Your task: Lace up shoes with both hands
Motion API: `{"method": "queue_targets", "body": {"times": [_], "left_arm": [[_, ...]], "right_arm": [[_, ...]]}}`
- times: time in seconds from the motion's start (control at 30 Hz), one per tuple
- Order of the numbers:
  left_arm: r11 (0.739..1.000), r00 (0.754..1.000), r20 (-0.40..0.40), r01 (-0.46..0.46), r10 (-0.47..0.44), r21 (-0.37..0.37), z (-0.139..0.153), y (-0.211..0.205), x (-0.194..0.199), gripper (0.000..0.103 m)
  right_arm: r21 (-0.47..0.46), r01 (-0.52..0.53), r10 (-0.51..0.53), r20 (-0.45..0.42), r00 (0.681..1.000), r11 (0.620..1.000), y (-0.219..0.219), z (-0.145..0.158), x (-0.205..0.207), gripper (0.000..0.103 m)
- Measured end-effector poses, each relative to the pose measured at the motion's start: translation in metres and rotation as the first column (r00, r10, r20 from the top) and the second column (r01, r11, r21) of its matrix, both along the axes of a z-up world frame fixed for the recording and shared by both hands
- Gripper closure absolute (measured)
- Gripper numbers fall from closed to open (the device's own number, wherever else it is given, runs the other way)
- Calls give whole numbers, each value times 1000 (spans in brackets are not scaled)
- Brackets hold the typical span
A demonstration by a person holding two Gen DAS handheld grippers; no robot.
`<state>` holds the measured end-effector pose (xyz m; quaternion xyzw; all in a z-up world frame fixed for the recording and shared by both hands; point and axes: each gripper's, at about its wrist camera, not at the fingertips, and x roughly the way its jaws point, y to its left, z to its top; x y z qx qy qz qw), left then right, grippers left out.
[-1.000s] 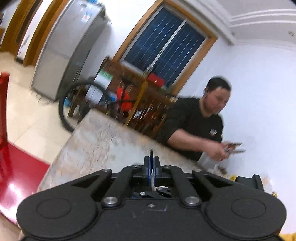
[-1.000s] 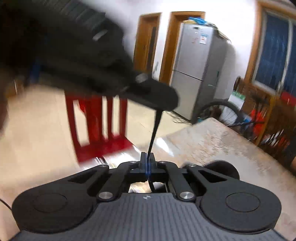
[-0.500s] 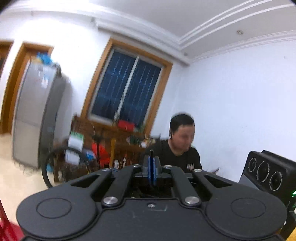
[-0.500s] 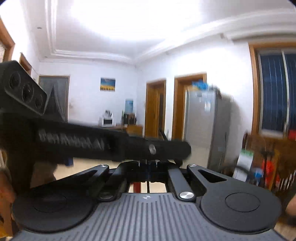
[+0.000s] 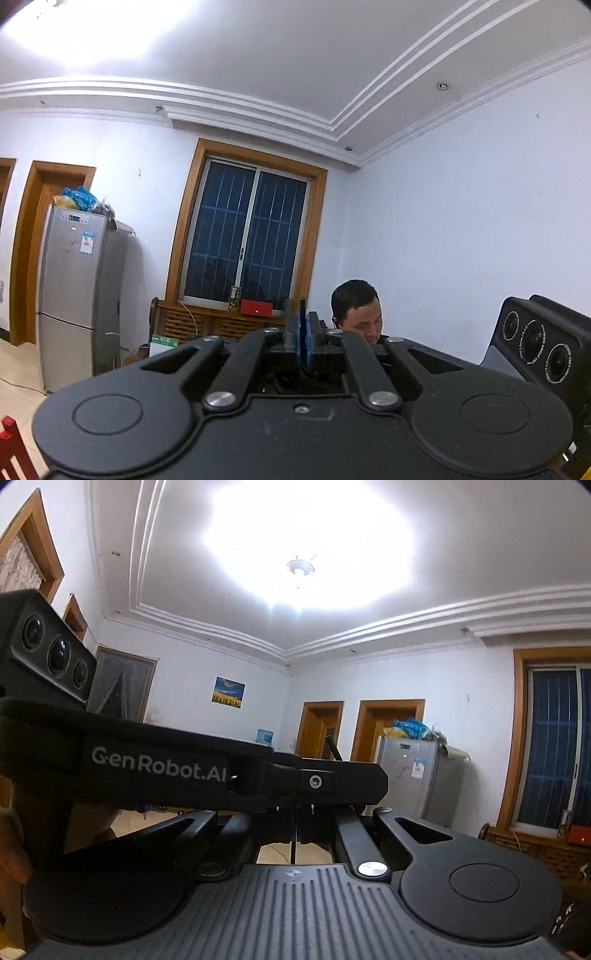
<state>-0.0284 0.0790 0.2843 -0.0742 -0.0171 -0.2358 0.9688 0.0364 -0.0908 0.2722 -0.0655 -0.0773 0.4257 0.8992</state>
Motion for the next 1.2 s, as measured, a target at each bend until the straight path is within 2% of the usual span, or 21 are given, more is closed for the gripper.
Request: {"method": "queue_targets", "body": {"times": [0.17, 0.2, 0.23, 0.27, 0.33, 0.4, 0.43, 0.5, 0.53, 0.57, 0.6, 0.7, 0.73, 0.77, 0.8, 0.87, 0.9, 0.97, 1.03, 1.13, 1.2], "left_arm": [[1000, 999, -46, -12, 13, 22, -11, -1, -20, 98], [1000, 998, -63, -18, 20, 24, -18, 1, -26, 96], [999, 996, -81, -27, 29, 27, -26, 2, -32, 87], [999, 994, -102, -40, 43, 30, -35, 5, -39, 80], [996, 986, -149, -75, 80, 40, -56, 9, -53, 58], [988, 964, -224, -130, 145, 81, -84, 11, -62, 57], [981, 947, -265, -157, 181, 110, -99, 11, -64, 56], [969, 899, -369, -193, 237, 151, -131, 11, -62, 55], [963, 868, -422, -207, 262, 171, -146, 11, -60, 55], [959, 838, -470, -215, 278, 184, -160, 11, -57, 55], [957, 808, -515, -219, 288, 191, -173, 12, -55, 55], [945, 721, -613, -219, 325, 243, -205, 11, -42, 55], [939, 696, -633, -210, 339, 272, -213, 10, -36, 55], [932, 672, -650, -196, 354, 305, -221, 8, -29, 55], [925, 650, -664, -183, 368, 334, -228, 6, -23, 54], [915, 616, -687, -157, 385, 373, -240, 4, -13, 51], [913, 608, -694, -145, 387, 382, -245, 4, -9, 50], [910, 602, -700, -123, 386, 396, -254, 4, -2, 49], [899, 614, -686, -96, 391, 426, -263, 8, 8, 49], [883, 654, -663, -16, 364, 469, -278, 16, 29, 51], [868, 680, -651, 42, 338, 494, -293, 22, 50, 52]], "right_arm": [[-49, -20, 20, 1, 1000, 999, -9, -18, -20, 103], [-62, -29, 28, -12, 1000, 998, -13, -26, -26, 103], [-72, -40, 38, -35, 999, 997, -18, -35, -33, 103], [-84, -59, 53, -77, 996, 995, -24, -48, -39, 103], [-112, -111, 89, -185, 979, 987, -39, -78, -51, 102], [-175, -168, 109, -304, 946, 970, -52, -119, -64, 100], [-226, -184, 93, -363, 927, 957, -56, -142, -70, 92], [-335, -208, 14, -499, 867, 919, -62, -193, -76, 74], [-356, -197, -44, -568, 822, 914, -66, -217, -74, 67], [-377, -187, -104, -631, 769, 907, -70, -242, -73, 67], [-384, -169, -162, -693, 703, 908, -76, -264, -71, 67], [-317, -16, -275, -846, 457, 948, -99, -305, -53, 64], [-298, 40, -289, -870, 400, 954, -105, -309, -49, 64], [-289, 92, -302, -880, 366, 953, -111, -312, -47, 63], [-287, 136, -317, -878, 360, 948, -115, -309, -50, 62], [-275, 224, -343, -859, 379, 935, -123, -304, -71, 43], [-256, 265, -347, -852, 392, 930, -125, -300, -78, 37], [-206, 301, -316, -866, 388, 931, -124, -297, -78, 26], [-165, 289, -263, -901, 343, 943, -118, -301, -79, 21], [-160, 257, -229, -938, 262, 953, -98, -302, -86, 21], [-157, 288, -231, -942, 244, 945, -83, -297, -83, 21]]}}
